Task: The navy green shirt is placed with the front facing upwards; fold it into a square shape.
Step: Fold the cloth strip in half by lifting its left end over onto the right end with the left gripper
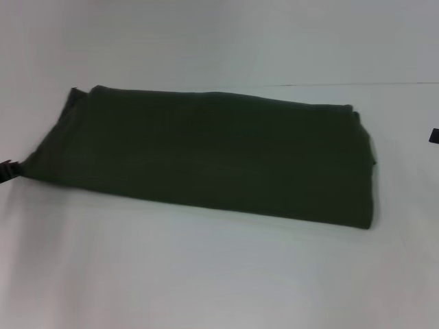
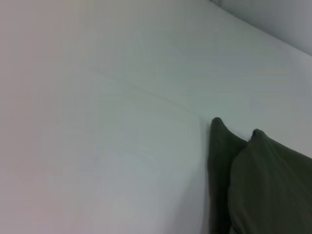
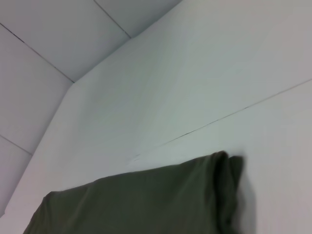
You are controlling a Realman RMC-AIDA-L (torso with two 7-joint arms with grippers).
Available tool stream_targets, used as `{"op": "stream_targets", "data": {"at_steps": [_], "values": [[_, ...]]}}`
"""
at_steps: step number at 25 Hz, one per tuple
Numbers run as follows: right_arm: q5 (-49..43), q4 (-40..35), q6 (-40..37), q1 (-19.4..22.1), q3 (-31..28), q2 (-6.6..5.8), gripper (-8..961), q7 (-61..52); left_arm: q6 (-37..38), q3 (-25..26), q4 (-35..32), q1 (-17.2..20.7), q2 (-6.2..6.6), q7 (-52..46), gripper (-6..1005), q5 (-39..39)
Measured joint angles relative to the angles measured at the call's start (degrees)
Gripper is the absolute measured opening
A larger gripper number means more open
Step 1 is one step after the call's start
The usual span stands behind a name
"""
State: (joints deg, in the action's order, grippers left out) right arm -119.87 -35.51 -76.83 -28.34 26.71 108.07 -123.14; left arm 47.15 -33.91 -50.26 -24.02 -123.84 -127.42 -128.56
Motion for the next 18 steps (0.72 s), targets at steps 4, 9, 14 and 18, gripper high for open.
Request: {"op": "stream_targets", "data": {"at_steps": [4, 9, 14, 18], "values": [[0.00, 0.00, 0.02, -0.16, 0.01, 0.03, 680, 0.02, 0.48, 2.79, -1.65, 1.81, 0.00, -0.17, 33, -0.09], [0.00, 0.02, 0.02, -0.67, 0.00, 0.23, 680, -0.02, 2.53, 5.22, -3.64, 3.94, -0.06, -0.19, 37, -0.28], [0.00, 0.09, 0.01, -1.25, 0.02, 0.32, 680, -0.08, 7.32, 5.35, -5.36, 5.40, -0.35, -0.14, 42, -0.06], [0.00, 0.09, 0.01, -1.40, 0.04, 0.31, 680, 0.00, 9.68, 5.75, -6.30, 6.21, -0.60, -0.05, 45, 0.05]]}}
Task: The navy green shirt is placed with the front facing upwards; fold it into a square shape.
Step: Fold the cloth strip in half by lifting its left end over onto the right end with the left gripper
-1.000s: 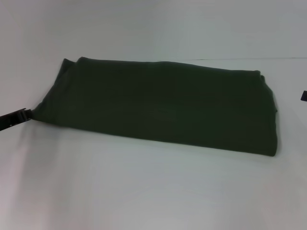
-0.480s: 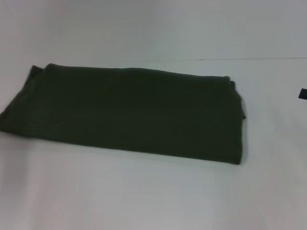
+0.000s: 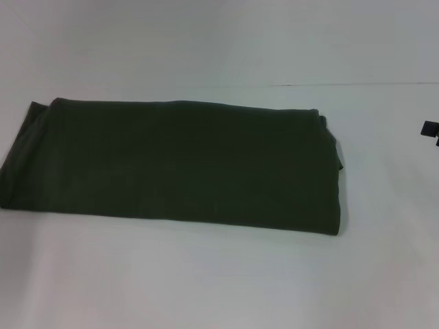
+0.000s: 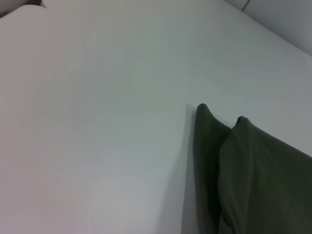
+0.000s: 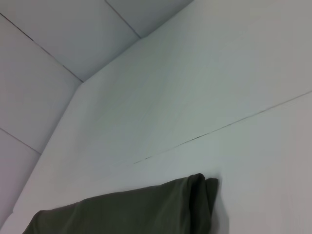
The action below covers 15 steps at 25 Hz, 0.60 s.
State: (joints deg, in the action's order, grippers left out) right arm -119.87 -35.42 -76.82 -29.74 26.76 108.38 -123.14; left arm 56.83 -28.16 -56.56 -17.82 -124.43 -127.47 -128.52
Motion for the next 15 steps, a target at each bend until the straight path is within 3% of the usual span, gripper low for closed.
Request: {"op": "stream_targets", "data": {"at_steps": [7, 15], "values": [[0.00, -0.01, 0.00, 0.23, -0.09, -0.18, 680, 0.28, 3.43, 0.05, -0.20, -1.93, 0.32, 1.80, 51, 4.84], [0.51, -0.41, -1.95, 1.02, -2.19, -0.05, 681, 1.80, 15.85, -4.00, 3.39, -11.25, 0.32, 8.62, 58, 19.15]]}}
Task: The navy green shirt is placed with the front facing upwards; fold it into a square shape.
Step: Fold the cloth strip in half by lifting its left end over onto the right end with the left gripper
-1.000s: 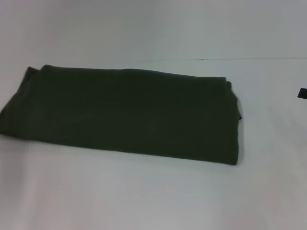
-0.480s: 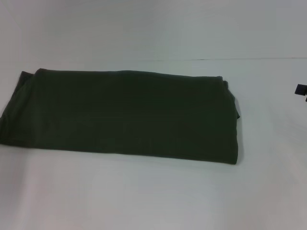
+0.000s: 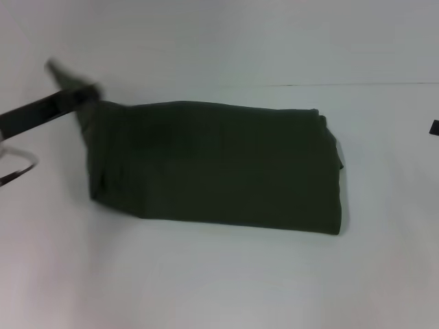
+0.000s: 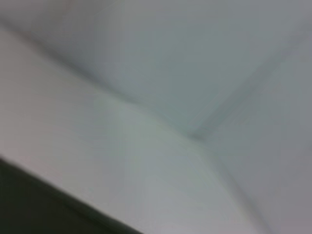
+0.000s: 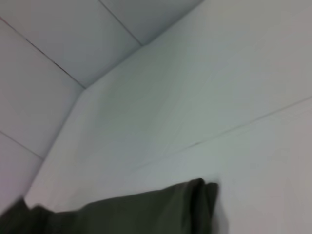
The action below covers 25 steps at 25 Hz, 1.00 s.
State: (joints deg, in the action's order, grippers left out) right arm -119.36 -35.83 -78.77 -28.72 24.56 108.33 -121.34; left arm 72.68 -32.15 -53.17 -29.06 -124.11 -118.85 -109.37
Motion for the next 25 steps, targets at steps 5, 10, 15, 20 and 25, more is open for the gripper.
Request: {"op": "stream_targets", "data": {"at_steps": [5, 10, 15, 20, 25], "values": [[0.19, -0.20, -3.26, 0.51, -1.33, 0.03, 659, 2.03, 2.66, -12.14, 7.19, -4.94, -0.25, 3.62, 62, 12.92], [0.20, -0.36, -5.63, 1.10, -1.44, -0.15, 632, 3.32, 1.07, -25.20, 26.08, -11.71, -0.57, 12.13, 66, 27.91], [0.01, -0.42, -6.11, 1.36, -0.95, -0.40, 605, 4.66, -2.27, -23.46, 58.71, -22.22, -0.59, 34.46, 70, 43.38], [-0.33, -0.41, -6.14, 1.55, -0.74, -0.60, 586, 4.95, 1.11, -5.12, 71.28, -21.98, -0.60, 51.30, 148, 36.15], [-0.51, -0.10, -5.42, 1.43, 0.67, -0.61, 592, 4.59, 7.54, 4.72, 69.38, -18.11, -0.60, 53.15, 319, 23.06]]}}
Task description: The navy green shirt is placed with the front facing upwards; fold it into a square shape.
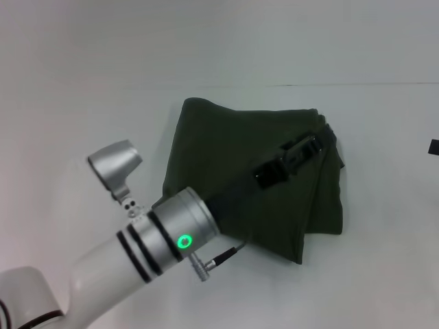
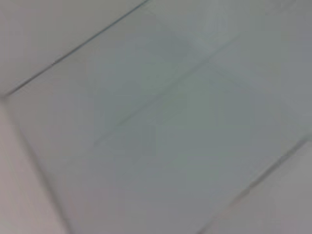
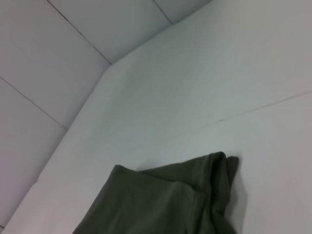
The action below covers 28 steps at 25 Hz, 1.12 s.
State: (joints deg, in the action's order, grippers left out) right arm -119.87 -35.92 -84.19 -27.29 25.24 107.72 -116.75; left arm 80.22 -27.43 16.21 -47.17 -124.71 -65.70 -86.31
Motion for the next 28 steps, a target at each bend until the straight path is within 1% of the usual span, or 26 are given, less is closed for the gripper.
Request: {"op": "stream_targets", "data": {"at_steps": [3, 6, 8, 10, 15, 17, 21, 26, 28], "values": [[-0.86, 0.14, 0.85, -0.95, 0.61, 0.01, 601, -1.78, 5.34, 0.64, -4.57, 2.66, 0.01, 0.02, 385, -3.21], [-2.40, 0.21, 1.64, -2.71, 1.17, 0.29, 610, -4.46, 9.80, -0.75, -11.06, 5.88, 0.24, -0.13, 451, -3.79], [-2.76, 0.55, 2.09, -4.16, 2.12, 0.63, 609, -5.90, 11.41, -1.51, -14.19, 7.61, 0.32, -0.13, 495, -3.83], [-2.82, 1.52, 3.06, -5.91, 3.51, 1.11, 608, -7.38, 12.72, -2.31, -17.79, 9.41, 0.36, -0.13, 539, -3.87], [-2.82, 4.64, 8.03, -10.08, 8.70, 2.83, 607, -9.84, 12.76, -5.62, -28.84, 14.84, 0.67, -0.13, 726, -3.94], [-2.82, 5.86, 10.65, -11.49, 10.79, 3.63, 606, -10.92, 12.00, -7.09, -32.90, 17.08, 0.76, -0.15, 727, -3.97], [-2.82, 9.06, 14.95, -13.91, 13.20, 4.83, 604, -11.76, 10.49, -9.90, -39.90, 21.17, 1.09, -0.16, 727, -4.60], [-2.83, 11.49, 19.72, -15.48, 16.63, 6.85, 602, -13.08, 9.49, -9.84, -44.27, 24.19, 1.21, -0.14, 726, -6.40], [-2.82, 11.52, 20.34, -15.44, 16.90, 7.35, 601, -13.38, 9.44, -9.63, -45.54, 24.74, 1.23, -0.14, 726, -8.16]]}}
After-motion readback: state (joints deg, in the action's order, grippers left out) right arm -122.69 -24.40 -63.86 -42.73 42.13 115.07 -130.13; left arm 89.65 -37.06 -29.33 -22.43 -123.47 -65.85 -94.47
